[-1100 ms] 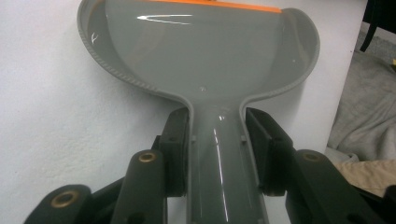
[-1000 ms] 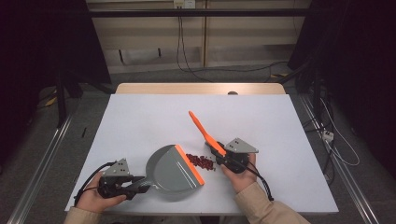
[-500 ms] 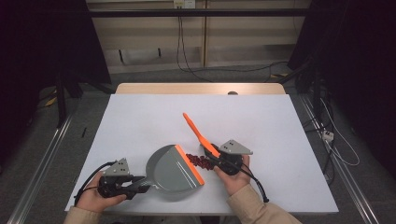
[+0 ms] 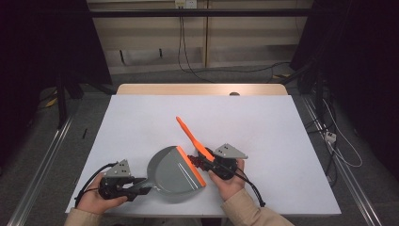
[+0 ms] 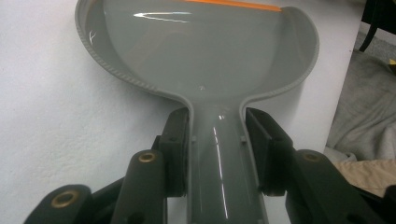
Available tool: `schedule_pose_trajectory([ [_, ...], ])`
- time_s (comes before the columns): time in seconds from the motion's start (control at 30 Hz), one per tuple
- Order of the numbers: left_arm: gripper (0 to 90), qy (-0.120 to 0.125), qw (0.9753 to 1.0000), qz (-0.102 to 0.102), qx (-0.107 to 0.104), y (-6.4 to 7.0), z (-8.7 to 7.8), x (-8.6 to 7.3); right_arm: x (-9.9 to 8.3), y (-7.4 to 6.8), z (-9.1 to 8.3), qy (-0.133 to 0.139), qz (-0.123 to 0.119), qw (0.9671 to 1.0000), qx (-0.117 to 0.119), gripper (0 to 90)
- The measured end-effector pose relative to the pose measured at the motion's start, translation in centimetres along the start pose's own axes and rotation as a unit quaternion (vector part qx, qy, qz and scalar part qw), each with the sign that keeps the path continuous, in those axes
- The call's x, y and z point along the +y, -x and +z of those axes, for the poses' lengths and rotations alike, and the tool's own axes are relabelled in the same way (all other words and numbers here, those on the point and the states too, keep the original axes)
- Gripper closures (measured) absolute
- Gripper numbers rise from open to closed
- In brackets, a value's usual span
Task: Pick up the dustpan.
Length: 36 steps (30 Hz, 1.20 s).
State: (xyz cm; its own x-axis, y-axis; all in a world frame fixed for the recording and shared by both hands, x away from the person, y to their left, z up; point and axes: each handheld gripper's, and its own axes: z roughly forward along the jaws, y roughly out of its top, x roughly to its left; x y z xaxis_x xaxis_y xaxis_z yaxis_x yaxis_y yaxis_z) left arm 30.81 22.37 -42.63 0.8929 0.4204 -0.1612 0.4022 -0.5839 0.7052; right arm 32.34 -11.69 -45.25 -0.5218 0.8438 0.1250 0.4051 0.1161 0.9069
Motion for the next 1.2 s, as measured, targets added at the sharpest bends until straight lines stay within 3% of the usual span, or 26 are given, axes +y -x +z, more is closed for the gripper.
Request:
schedule_pose_trajectory([
  [0.1,61.8,0.002,1.0,-0.001,0.007,0.1,0.1,0.0,0.0,-0.3,0.2,0.001,0.003,1.0,0.001,69.4],
  [0.3,61.7,-0.007,0.9999,0.002,-0.008,0.3,0.3,0.0,-0.1,-0.8,0.5,0.01,0.025,0.9996,0.0,69.3],
  [0.93,61.7,-0.013,0.9999,0.001,-0.012,1.2,1.0,0.1,-0.3,-1.1,0.2,0.014,0.031,0.9994,0.0,69.3],
  [0.97,61.8,-0.013,0.9999,-0.001,-0.005,1.3,1.0,0.2,-0.3,-1.1,0.2,0.015,0.034,0.9993,0.002,69.3],
  [1.2,61.7,-0.017,0.9998,0.0,-0.012,1.3,1.3,0.3,-0.3,-1.7,0.4,0.014,0.05,0.9986,0.01,69.3],
])
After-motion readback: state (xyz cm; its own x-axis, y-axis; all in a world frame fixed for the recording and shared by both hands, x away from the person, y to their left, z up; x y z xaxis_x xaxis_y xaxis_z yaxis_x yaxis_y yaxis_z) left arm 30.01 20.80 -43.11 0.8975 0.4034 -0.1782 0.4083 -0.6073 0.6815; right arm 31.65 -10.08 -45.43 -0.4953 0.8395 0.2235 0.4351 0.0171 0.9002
